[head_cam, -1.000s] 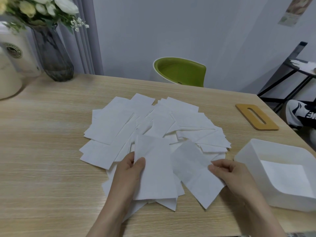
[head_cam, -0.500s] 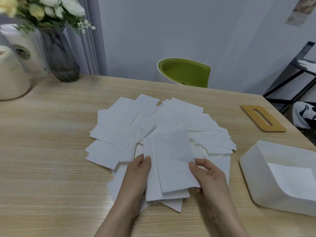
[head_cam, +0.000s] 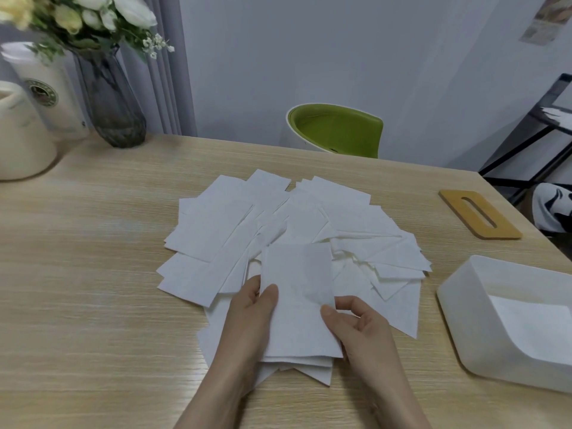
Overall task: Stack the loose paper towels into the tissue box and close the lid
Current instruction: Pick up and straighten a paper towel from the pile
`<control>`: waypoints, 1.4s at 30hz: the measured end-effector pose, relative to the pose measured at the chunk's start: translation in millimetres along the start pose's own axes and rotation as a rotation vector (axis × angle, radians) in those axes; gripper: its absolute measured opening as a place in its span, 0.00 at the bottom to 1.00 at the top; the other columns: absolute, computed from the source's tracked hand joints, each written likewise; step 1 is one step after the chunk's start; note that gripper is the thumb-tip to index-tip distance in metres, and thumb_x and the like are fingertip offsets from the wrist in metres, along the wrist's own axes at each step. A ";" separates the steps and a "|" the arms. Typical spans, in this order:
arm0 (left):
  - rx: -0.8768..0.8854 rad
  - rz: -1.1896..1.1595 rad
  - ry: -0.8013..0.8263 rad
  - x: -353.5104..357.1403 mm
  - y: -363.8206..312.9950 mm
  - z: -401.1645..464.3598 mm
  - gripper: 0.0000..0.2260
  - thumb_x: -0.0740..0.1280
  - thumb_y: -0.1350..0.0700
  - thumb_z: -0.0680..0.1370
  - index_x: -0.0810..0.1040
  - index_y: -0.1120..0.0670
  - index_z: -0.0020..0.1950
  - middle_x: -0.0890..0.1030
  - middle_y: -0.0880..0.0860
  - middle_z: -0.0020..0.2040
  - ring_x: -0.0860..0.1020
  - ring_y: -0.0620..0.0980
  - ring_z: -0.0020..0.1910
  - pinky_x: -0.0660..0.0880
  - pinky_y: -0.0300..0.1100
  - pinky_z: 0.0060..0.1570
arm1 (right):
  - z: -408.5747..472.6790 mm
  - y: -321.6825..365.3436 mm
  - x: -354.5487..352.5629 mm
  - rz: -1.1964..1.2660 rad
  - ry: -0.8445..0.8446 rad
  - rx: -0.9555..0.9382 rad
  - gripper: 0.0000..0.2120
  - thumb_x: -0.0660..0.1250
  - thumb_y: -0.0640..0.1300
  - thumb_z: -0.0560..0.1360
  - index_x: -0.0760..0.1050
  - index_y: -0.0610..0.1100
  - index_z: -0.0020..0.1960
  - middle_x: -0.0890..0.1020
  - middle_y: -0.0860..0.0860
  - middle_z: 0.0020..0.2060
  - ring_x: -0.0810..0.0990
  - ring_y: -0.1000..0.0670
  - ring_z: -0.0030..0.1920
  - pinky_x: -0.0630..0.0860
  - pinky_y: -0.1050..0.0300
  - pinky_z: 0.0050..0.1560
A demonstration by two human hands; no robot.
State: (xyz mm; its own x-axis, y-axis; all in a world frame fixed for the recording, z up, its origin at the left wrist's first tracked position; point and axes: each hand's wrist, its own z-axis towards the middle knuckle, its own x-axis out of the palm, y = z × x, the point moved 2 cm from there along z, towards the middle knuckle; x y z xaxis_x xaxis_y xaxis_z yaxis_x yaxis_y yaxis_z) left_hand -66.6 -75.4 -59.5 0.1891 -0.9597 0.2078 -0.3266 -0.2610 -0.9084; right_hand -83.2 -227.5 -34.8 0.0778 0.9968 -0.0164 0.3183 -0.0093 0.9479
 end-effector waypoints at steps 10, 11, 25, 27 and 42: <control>0.024 -0.053 0.014 3.7 2.6 0.1 0.09 0.62 0.60 0.81 0.81 0.51 0.53 0.85 0.56 0.49 0.83 0.60 0.50 0.78 0.60 0.54 | 1.7 -1.9 -3.0 -0.052 0.076 -0.017 0.03 0.68 0.38 0.76 0.78 0.39 0.46 0.82 0.43 0.29 0.79 0.52 0.30 0.71 0.64 0.30; 0.025 -0.057 0.015 3.7 2.8 0.2 0.10 0.61 0.61 0.81 0.81 0.51 0.53 0.85 0.56 0.49 0.83 0.60 0.51 0.78 0.61 0.55 | 2.2 -1.9 -3.6 -0.062 0.080 -0.021 0.02 0.68 0.38 0.76 0.78 0.39 0.46 0.82 0.41 0.30 0.80 0.51 0.31 0.72 0.63 0.32; 0.036 -0.117 0.138 14.0 -2.1 -8.5 0.10 0.62 0.57 0.81 0.79 0.51 0.60 0.86 0.52 0.52 0.84 0.53 0.50 0.80 0.50 0.50 | -3.7 0.0 12.9 -0.264 0.089 -0.243 0.32 0.65 0.62 0.70 0.59 0.65 0.72 0.73 0.66 0.64 0.70 0.60 0.67 0.71 0.56 0.66; 0.060 -0.077 0.138 15.5 -1.8 -9.9 0.10 0.63 0.57 0.81 0.79 0.49 0.60 0.86 0.50 0.51 0.84 0.51 0.50 0.80 0.47 0.47 | -3.3 -1.1 13.7 -0.312 0.064 -0.238 0.34 0.65 0.62 0.71 0.55 0.65 0.74 0.69 0.64 0.68 0.66 0.56 0.70 0.66 0.50 0.70; 0.076 -0.063 0.098 17.7 -2.2 -10.9 0.08 0.66 0.53 0.79 0.81 0.49 0.57 0.86 0.48 0.49 0.85 0.49 0.47 0.81 0.47 0.47 | 1.7 0.4 9.2 -0.198 0.076 -0.198 0.36 0.67 0.59 0.70 0.50 0.67 0.72 0.72 0.80 0.50 0.71 0.79 0.49 0.70 0.77 0.46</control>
State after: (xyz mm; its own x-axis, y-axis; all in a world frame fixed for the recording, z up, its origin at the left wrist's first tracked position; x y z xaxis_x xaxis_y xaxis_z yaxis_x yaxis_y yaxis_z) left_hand -72.6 -92.9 -49.9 0.1143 -0.9482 0.2964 -0.2451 -0.3160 -0.9165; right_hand -80.7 -218.5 -35.1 -0.0411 0.9809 -0.1902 0.1291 0.1940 0.9725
